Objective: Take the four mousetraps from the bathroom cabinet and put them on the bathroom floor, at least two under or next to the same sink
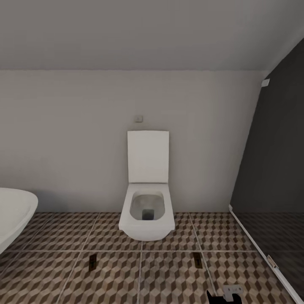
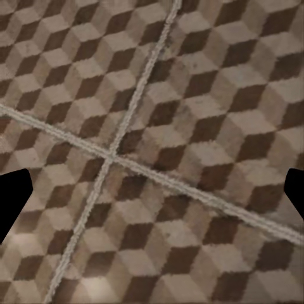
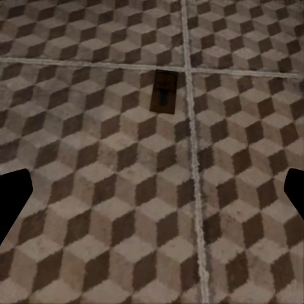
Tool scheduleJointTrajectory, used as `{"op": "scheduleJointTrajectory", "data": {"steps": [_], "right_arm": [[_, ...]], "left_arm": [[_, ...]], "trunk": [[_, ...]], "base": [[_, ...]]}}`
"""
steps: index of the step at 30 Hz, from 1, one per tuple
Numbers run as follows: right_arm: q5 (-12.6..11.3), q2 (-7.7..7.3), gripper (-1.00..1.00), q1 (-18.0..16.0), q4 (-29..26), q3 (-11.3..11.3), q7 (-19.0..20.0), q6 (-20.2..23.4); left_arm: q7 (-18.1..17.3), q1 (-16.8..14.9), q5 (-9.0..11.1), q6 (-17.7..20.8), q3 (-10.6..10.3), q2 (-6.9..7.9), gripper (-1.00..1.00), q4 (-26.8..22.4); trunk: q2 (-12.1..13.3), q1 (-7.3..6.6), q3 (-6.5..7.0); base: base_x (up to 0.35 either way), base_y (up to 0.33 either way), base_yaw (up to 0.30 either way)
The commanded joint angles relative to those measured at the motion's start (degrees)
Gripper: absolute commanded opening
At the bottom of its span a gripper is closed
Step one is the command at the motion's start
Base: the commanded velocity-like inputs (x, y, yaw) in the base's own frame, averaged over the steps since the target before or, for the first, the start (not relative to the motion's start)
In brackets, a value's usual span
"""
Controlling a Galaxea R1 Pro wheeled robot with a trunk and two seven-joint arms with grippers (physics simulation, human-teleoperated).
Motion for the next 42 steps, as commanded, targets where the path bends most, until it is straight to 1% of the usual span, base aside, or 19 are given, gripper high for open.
{"op": "scheduleJointTrajectory", "data": {"steps": [1,42], "right_arm": [[0.03,-0.07,1.0,-0.06,0.22,-0.34,0.11,-0.27],[0.03,-0.05,1.0,-0.06,0.22,-0.34,0.11,-0.27]], "left_arm": [[0.01,-0.09,0.4,-0.33,-0.48,-0.02,1.0,0.22],[0.16,-0.04,0.4,-0.33,-0.48,-0.02,1.0,0.22]], "trunk": [[0.39,-0.24,0.13],[16.83,-9.24,7.49]], "base": [[0.0,0.0,0.0],[0.0,0.0,0.0]]}}
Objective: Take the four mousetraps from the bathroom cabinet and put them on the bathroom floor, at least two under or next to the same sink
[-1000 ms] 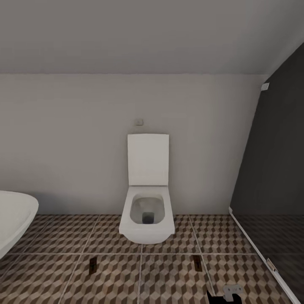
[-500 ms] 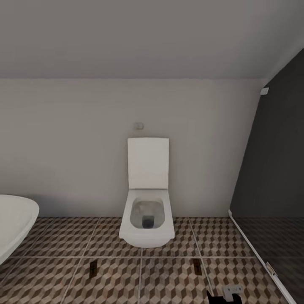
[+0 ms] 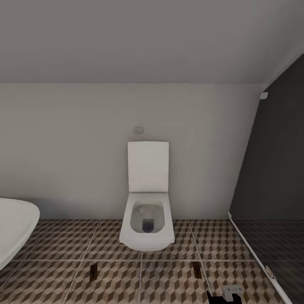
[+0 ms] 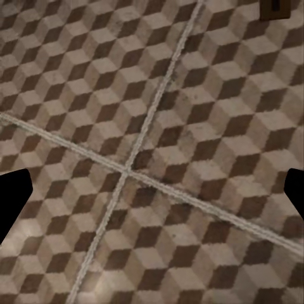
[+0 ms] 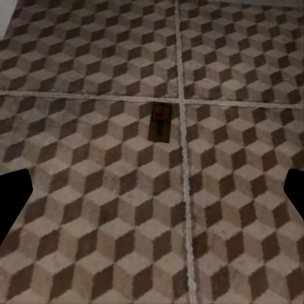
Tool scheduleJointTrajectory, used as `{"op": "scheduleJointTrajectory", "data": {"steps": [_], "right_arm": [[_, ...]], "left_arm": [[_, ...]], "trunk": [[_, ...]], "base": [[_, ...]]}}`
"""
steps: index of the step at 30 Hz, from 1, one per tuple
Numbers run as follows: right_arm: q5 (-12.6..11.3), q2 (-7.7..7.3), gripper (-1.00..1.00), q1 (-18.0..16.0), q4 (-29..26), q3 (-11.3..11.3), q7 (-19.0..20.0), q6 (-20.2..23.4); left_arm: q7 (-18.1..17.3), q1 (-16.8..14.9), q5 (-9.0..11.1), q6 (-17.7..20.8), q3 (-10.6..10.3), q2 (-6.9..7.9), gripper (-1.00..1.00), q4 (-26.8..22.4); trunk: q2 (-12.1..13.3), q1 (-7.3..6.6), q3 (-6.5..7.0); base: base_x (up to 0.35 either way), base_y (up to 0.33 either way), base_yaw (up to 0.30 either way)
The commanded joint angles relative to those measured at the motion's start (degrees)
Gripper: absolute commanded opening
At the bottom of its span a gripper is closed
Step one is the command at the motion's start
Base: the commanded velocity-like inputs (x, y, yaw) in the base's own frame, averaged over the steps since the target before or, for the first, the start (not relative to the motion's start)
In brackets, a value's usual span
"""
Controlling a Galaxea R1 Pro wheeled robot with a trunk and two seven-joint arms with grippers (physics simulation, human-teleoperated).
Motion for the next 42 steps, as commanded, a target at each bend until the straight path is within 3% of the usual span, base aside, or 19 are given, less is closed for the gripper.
{"op": "scheduleJointTrajectory", "data": {"steps": [1,42], "right_arm": [[0.03,-0.08,1.0,-0.07,0.22,-0.35,0.11,-0.27],[0.03,-0.08,1.0,-0.07,0.22,-0.35,0.11,-0.27]], "left_arm": [[0.01,-0.09,0.4,-0.33,-0.48,-0.02,1.0,0.22],[0.44,-0.05,0.4,-0.33,-0.48,-0.02,1.0,0.22]], "trunk": [[0.39,-0.23,0.13],[16.83,-9.24,7.49]], "base": [[0.0,0.0,0.0],[0.0,0.0,0.0]]}}
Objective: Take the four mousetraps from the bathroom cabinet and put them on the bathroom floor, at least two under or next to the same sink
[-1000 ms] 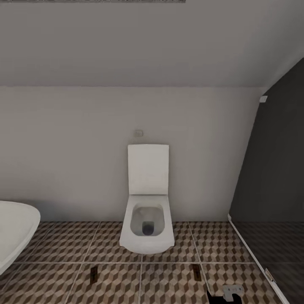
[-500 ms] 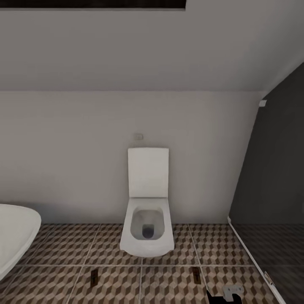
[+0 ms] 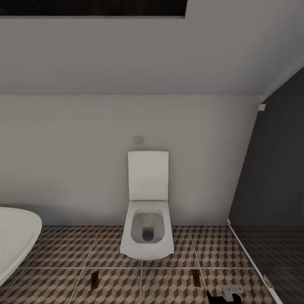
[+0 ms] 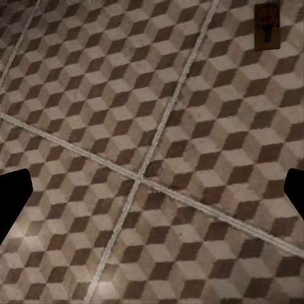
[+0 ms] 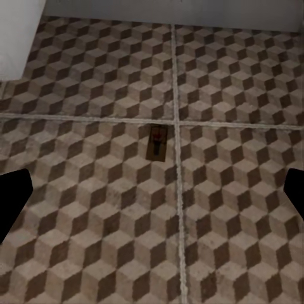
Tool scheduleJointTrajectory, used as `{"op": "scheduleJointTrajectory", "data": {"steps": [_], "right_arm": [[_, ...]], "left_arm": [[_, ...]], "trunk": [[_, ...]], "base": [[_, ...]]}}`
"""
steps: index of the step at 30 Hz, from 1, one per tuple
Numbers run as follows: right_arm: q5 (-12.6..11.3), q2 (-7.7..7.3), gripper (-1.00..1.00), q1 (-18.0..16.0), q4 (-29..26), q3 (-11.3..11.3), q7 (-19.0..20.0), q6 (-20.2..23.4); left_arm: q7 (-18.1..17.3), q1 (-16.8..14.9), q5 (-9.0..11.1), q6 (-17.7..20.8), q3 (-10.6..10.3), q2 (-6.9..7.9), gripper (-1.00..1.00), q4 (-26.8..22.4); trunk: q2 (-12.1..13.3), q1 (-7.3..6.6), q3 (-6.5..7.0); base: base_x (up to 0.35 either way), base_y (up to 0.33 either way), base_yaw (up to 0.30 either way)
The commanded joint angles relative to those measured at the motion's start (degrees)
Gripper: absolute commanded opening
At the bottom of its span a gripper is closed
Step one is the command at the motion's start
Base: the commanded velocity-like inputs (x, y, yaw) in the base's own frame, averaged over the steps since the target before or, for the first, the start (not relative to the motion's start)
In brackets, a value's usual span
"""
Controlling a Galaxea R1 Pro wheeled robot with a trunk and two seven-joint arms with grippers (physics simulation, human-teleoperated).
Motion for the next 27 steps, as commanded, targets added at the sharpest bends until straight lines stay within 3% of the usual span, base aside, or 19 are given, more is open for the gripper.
{"op": "scheduleJointTrajectory", "data": {"steps": [1,27], "right_arm": [[0.03,-0.05,1.0,-0.07,0.22,-0.35,0.11,-0.28],[0.03,-0.04,1.0,-0.07,0.21,-0.35,0.11,-0.28]], "left_arm": [[0.01,-0.09,0.4,-0.33,-0.48,-0.03,1.0,0.22],[0.01,-0.09,0.4,-0.33,-0.48,-0.03,1.0,0.22]], "trunk": [[0.38,-0.23,0.12],[10.81,-5.94,4.79]], "base": [[0.0,0.0,0.0],[0.0,0.0,0.0]]}}
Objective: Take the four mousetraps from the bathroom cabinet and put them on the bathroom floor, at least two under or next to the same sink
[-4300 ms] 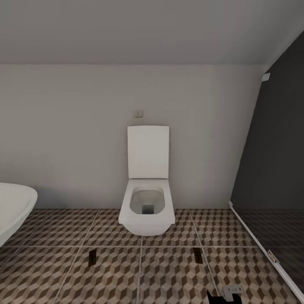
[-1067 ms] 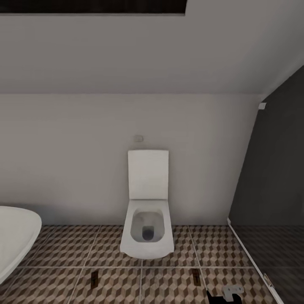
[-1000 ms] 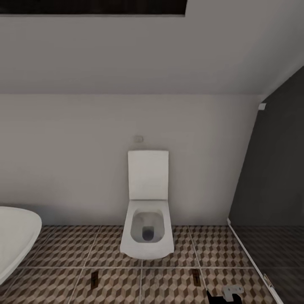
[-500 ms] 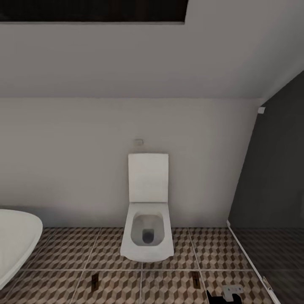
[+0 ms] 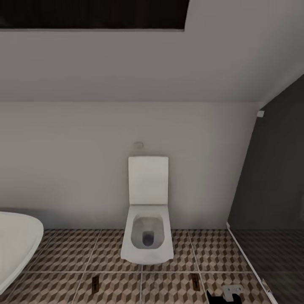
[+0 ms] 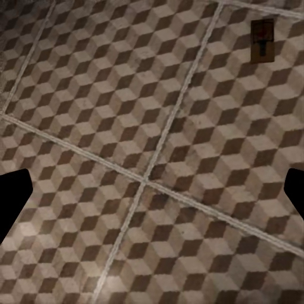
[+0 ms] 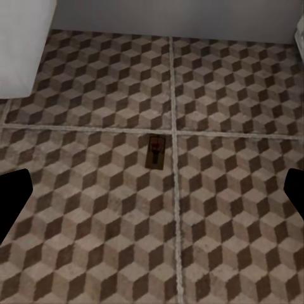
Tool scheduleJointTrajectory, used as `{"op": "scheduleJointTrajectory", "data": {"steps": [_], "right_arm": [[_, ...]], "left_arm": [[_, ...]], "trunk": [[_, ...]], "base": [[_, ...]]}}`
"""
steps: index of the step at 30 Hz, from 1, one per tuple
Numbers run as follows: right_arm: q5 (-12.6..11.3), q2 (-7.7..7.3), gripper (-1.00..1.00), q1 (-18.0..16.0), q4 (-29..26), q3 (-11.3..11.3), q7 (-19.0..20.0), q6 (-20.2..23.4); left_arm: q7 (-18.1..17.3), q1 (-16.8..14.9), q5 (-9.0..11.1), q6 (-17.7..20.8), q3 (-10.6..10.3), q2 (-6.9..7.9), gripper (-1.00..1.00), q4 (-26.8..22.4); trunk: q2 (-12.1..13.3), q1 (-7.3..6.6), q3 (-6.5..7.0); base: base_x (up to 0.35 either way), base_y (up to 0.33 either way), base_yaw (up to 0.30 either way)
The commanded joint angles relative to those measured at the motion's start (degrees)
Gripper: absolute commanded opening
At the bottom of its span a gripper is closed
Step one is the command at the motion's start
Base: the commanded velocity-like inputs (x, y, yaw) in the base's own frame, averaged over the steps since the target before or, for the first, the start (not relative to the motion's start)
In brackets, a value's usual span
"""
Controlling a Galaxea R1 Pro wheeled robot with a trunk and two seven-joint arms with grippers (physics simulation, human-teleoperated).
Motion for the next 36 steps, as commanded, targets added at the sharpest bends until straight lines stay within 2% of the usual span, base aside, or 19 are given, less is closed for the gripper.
{"op": "scheduleJointTrajectory", "data": {"steps": [1,11,18,27,33,36], "right_arm": [[0.03,-0.07,1.0,-0.07,0.22,-0.35,0.11,-0.28],[0.03,-0.08,1.0,-0.07,0.23,-0.35,0.11,-0.28],[0.03,-0.09,1.0,-0.07,0.23,-0.35,0.11,-0.28],[0.03,-0.09,1.0,-0.07,0.23,-0.35,0.11,-0.28],[0.03,-0.09,1.0,-0.07,0.23,-0.35,0.11,-0.28],[0.03,-0.1,1.0,-0.07,0.23,-0.35,0.11,-0.28]], "left_arm": [[0.01,-0.09,0.4,-0.33,-0.48,-0.02,1.0,0.22],[0.1,-0.09,0.4,-0.25,-0.48,-0.03,1.0,0.22],[-0.42,-0.09,0.4,-0.32,-0.52,-0.29,1.0,0.21],[-0.66,-0.09,0.33,-0.33,-0.56,-2.13,1.0,0.14],[-0.65,-0.09,0.31,-0.29,-0.57,-4.24,1.0,0.2],[-0.62,-0.09,0.31,-0.25,-0.57,-4.81,1.0,0.21]], "trunk": [[0.38,-0.23,0.12],[4.39,-2.43,1.92],[4.39,-2.43,1.92],[4.39,-2.43,1.92],[4.39,-2.43,1.92],[4.39,-2.43,1.92]], "base": [[0.0,0.0,0.0],[0.0,0.0,0.0],[0.0,0.0,0.0],[0.0,0.0,0.0],[0.0,0.0,0.0],[0.0,0.0,0.0]]}}
